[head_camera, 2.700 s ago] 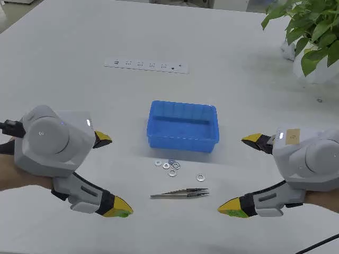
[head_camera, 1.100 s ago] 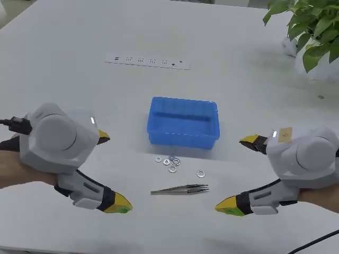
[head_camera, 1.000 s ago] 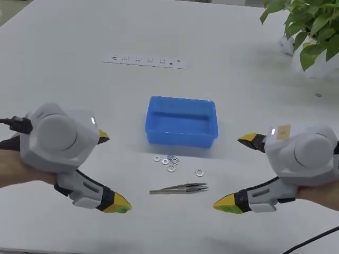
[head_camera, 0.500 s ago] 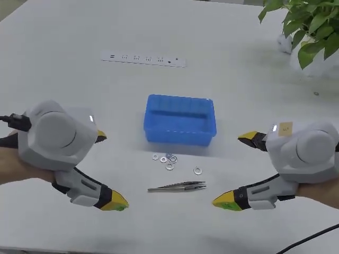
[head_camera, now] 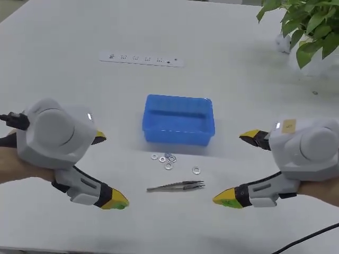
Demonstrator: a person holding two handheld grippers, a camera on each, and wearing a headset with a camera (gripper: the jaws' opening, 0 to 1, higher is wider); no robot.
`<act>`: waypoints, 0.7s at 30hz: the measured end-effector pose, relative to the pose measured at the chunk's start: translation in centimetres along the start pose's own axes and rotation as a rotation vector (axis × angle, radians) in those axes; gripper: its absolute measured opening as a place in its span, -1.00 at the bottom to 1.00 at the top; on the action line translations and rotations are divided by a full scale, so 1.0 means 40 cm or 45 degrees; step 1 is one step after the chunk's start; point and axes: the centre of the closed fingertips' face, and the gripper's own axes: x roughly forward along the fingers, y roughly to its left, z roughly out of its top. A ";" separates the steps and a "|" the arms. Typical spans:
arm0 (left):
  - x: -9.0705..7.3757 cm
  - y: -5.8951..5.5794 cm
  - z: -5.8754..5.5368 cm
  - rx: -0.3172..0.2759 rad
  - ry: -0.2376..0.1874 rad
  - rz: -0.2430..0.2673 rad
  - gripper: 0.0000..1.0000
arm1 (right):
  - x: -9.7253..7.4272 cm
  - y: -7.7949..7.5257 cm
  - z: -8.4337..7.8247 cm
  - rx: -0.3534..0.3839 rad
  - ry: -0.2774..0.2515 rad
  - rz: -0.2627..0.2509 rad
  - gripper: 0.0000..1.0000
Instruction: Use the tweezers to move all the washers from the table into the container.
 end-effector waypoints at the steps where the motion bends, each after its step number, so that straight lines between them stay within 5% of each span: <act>1: 0.000 0.000 -0.001 0.006 0.005 0.001 0.87 | -0.002 -0.001 0.001 0.001 -0.003 -0.002 0.87; 21: 0.005 0.013 0.025 0.059 -0.053 0.058 0.84 | -0.005 0.006 0.002 -0.044 -0.017 0.027 0.82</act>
